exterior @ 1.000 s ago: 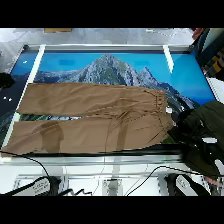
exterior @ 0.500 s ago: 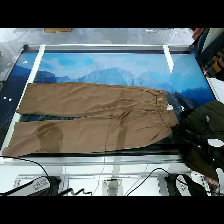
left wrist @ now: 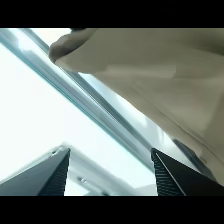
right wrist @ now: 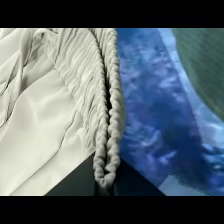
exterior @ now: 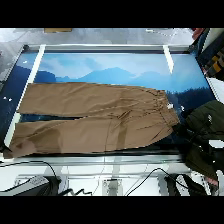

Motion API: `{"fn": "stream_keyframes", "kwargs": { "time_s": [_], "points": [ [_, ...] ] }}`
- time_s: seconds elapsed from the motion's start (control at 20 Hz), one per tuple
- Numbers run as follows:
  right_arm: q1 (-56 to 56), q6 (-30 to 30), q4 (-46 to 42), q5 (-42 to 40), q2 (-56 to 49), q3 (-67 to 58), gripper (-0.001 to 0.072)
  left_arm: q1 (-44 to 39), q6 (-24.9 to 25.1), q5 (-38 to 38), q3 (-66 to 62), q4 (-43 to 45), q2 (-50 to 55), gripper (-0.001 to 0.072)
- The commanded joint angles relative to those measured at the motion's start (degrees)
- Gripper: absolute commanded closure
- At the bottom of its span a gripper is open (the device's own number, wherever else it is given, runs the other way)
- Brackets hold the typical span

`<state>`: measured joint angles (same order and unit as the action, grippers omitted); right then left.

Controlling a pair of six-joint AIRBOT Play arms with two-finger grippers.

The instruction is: Fold the clothes and pants, and hang the long-sleeved shirts on hangers.

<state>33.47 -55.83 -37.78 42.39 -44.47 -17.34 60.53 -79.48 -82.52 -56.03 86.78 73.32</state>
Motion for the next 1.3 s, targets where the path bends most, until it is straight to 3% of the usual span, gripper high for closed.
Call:
{"fn": "stream_keyframes", "kwargs": {
  "time_s": [0.0, 0.25, 0.45, 0.55, 0.65, 0.75, 0.8, 0.85, 1.0, 1.25],
  "points": [
    [0.04, 0.0, 0.04, 0.0, 0.07, -0.04, 0.0683, 3.67, 3.93, 6.56, 5.88, -5.33, -0.04, 0.0152],
    [0.02, 0.0, 0.04, 0.02, 0.07, -0.04, 0.0683, 6.34, 4.57, 13.03, 7.34, -6.08, 0.07, 0.0152],
    [0.04, 0.0, 0.02, 0.02, 0.07, -0.04, 0.0683, 8.04, 10.05, 16.87, 7.41, -10.91, 2.05, 0.0152],
    [0.04, 0.0, 0.02, 0.04, 0.07, -0.04, 0.0683, 8.02, 10.12, 18.58, 7.41, -11.43, 3.23, 0.0153],
    [0.04, 0.0, 0.02, 0.04, 0.07, -0.04, 0.0683, 8.02, 10.14, 19.58, 7.43, -11.47, 4.26, 0.0186],
    [0.04, 0.0, 0.02, 0.04, 0.07, -0.04, 0.0683, 8.02, 12.44, 19.78, 7.43, -12.31, 4.9, 0.0249],
    [0.04, 0.0, 0.02, 0.07, 0.07, -0.04, 0.0683, 8.02, 12.83, 19.76, 7.43, -12.48, 4.98, 0.0388],
    [0.04, 0.02, -0.02, 0.13, 0.09, -0.04, 0.0683, 8.02, 12.87, 19.69, 7.43, -12.5, 4.94, 0.0585],
    [0.04, 0.02, -2.67, 1.68, 0.68, -0.79, 0.0684, 8.02, 14.03, 17.14, 7.41, -12.59, 4.85, 0.0688],
    [0.04, -0.09, -9.51, 8.96, 0.79, -6.62, 0.0685, 8.02, 16.96, 12.85, 7.37, -14.84, 3.08, 0.0693]
  ]
}}
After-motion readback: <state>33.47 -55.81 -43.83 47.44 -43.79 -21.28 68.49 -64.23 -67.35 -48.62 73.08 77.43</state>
